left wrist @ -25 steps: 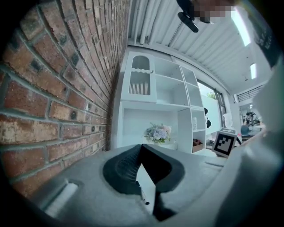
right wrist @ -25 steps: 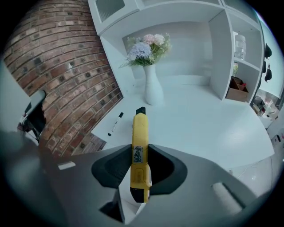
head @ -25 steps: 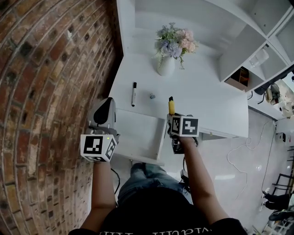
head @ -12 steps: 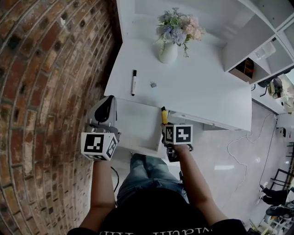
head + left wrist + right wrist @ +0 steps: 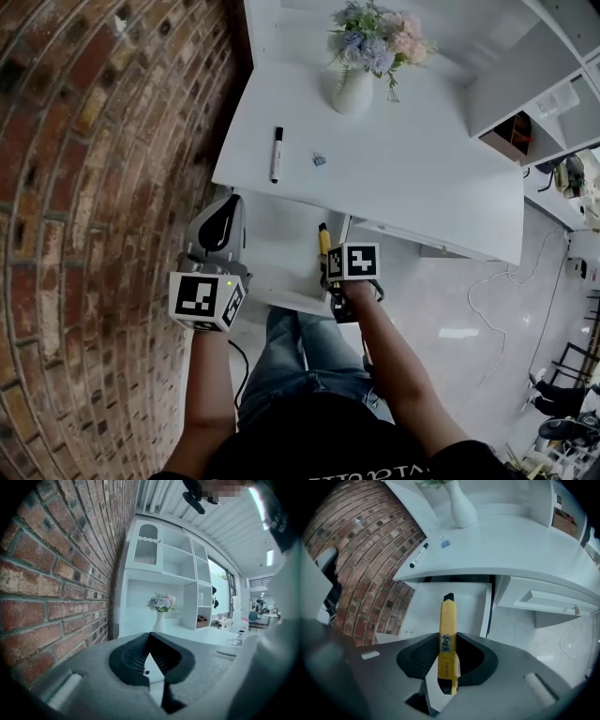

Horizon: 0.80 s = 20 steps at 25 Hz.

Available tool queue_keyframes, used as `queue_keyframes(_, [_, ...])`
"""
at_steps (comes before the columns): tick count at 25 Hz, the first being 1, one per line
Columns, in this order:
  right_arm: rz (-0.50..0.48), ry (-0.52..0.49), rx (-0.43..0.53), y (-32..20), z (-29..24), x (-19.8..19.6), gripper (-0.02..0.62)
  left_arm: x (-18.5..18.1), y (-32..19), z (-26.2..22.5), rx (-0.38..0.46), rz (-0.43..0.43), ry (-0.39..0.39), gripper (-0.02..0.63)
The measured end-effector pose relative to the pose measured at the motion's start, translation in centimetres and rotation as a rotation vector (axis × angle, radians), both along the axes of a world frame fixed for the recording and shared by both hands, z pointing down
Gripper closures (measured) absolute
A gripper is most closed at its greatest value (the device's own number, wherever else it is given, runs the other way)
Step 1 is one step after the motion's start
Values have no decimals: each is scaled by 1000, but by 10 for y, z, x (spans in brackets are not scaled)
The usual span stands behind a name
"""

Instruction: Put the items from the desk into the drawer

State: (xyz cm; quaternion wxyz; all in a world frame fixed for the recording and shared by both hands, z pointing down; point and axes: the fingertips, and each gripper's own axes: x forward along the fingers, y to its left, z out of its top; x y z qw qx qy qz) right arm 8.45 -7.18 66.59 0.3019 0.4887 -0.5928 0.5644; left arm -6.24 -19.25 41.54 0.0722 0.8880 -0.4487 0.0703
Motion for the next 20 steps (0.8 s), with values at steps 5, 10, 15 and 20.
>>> queue_keyframes(5, [39,18,-66,-11,45,-5,469,2,0,9,11,20,-28,604])
queue_keyframes(10, [77,55,-133,-16,78,-11,469,2,-2,13,18,29,-38,604])
queue_keyframes(15, [67,98,-172,-17,115,-15,469,-1,-2,16,14,36,-34,604])
queue_keyframes(20, [113,111,-231,-11,138,-14,469,-3,-3,20,8,31,-32,604])
